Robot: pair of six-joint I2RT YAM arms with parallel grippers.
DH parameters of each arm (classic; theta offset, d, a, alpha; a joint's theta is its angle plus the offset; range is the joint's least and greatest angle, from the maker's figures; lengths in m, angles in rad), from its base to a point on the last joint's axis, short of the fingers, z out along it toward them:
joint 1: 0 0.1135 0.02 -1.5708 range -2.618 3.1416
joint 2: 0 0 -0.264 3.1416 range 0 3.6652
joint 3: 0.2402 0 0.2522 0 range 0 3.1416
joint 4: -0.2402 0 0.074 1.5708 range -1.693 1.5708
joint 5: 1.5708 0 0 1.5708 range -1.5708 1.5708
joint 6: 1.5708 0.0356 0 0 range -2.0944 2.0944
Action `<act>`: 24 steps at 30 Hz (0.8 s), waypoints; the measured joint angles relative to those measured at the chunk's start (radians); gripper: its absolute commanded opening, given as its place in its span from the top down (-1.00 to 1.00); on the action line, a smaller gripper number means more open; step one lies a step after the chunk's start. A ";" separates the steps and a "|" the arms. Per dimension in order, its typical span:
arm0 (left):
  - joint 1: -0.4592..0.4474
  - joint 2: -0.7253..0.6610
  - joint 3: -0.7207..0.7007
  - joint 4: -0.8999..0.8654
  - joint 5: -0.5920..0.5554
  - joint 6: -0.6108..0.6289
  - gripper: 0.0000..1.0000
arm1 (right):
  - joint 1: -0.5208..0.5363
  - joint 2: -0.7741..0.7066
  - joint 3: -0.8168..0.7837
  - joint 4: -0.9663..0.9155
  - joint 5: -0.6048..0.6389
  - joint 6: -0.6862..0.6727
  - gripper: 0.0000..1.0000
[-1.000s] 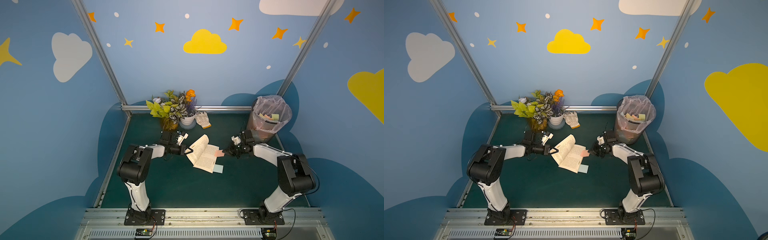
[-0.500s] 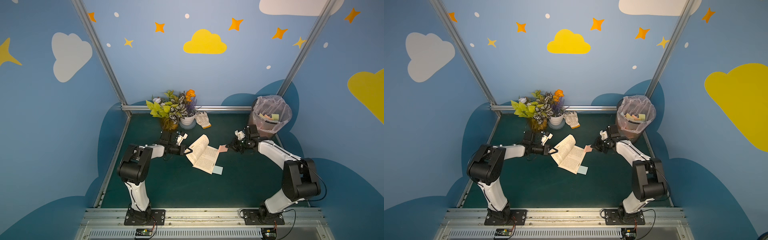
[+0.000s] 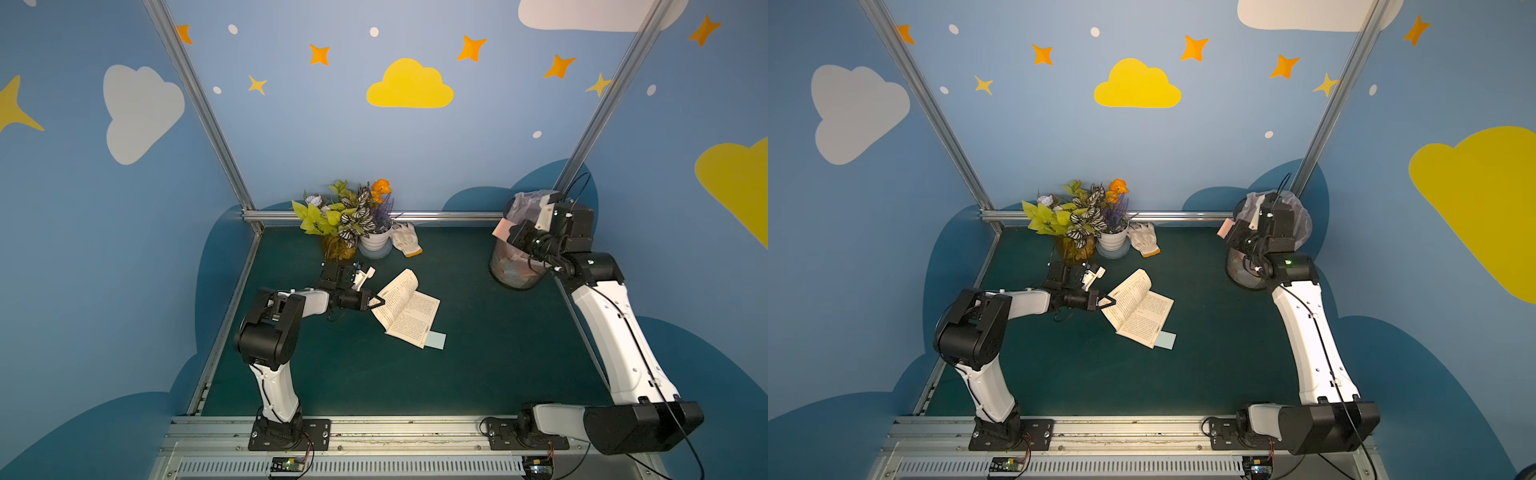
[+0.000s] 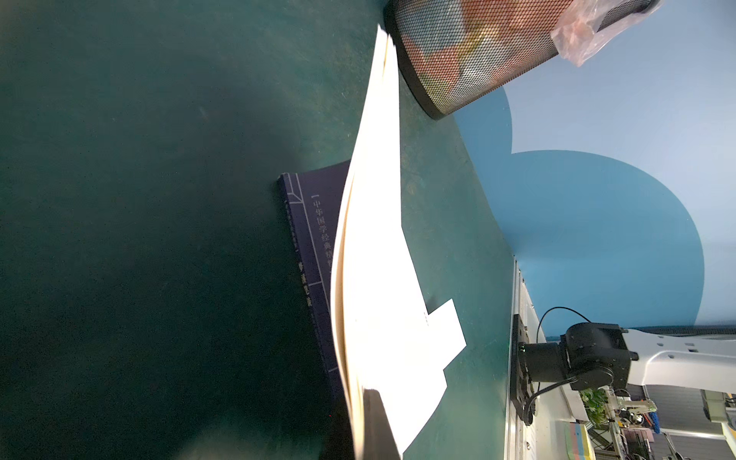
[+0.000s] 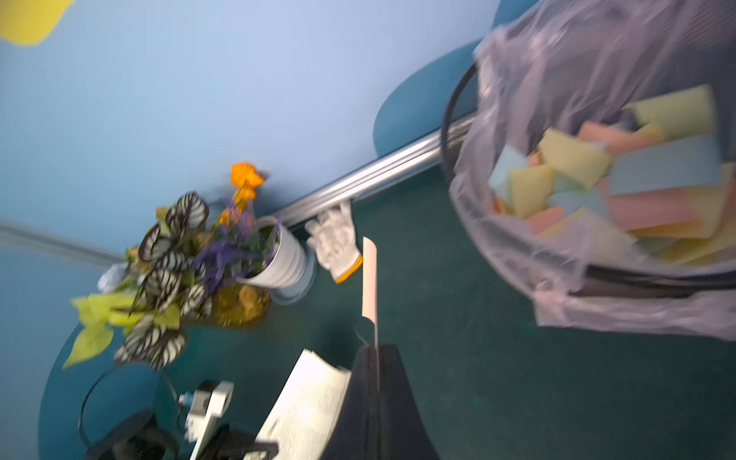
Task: Peel off the used sticky note
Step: Place the note in the trash bin.
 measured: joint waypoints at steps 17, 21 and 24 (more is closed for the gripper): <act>0.000 0.000 0.004 -0.009 -0.003 0.000 0.94 | -0.143 0.508 0.496 -0.160 0.266 -0.092 -0.67; 0.000 0.000 0.004 -0.011 -0.003 0.001 0.94 | -0.143 0.568 0.602 -0.202 0.246 -0.120 -0.79; 0.000 0.000 0.005 -0.012 -0.004 0.001 0.94 | -0.143 0.573 0.653 -0.221 0.220 -0.131 -0.81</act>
